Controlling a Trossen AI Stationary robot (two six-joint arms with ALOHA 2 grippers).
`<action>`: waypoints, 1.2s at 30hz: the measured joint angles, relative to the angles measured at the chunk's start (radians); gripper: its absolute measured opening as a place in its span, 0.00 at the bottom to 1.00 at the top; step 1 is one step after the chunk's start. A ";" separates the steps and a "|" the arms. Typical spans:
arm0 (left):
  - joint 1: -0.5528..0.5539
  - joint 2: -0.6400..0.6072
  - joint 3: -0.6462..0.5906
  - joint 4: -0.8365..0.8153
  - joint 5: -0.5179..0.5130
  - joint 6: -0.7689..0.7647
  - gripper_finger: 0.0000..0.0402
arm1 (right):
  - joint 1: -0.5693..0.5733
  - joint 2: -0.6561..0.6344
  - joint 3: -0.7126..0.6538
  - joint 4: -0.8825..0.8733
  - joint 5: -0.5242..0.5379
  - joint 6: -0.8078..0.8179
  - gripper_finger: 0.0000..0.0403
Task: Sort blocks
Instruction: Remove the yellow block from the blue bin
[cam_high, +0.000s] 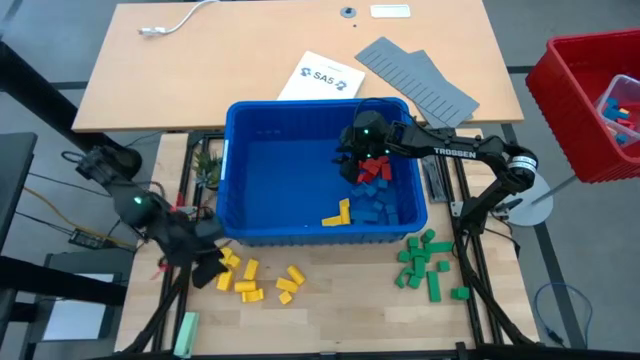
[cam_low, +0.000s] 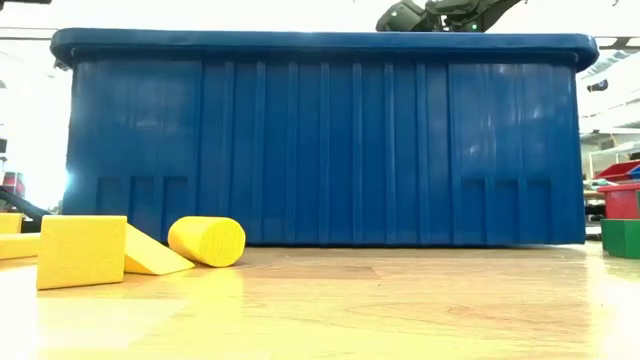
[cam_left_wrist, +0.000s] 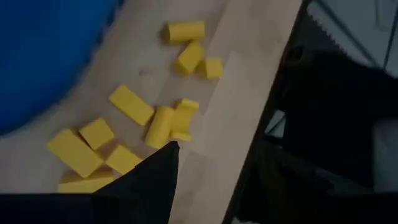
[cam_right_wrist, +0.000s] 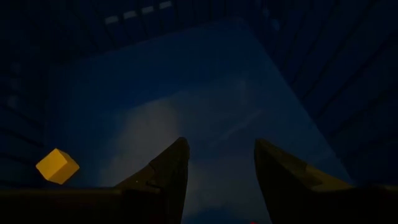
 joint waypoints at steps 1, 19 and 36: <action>0.000 -0.003 0.038 -0.038 -0.026 0.000 0.56 | 0.000 0.000 0.000 0.001 0.000 0.000 0.42; 0.248 -0.007 0.315 -0.276 -0.664 0.231 0.56 | 0.003 0.000 0.000 0.069 0.014 0.108 0.42; 0.790 0.002 0.297 -0.430 -0.614 0.282 0.61 | -0.060 -0.180 0.300 -0.442 0.388 0.137 0.70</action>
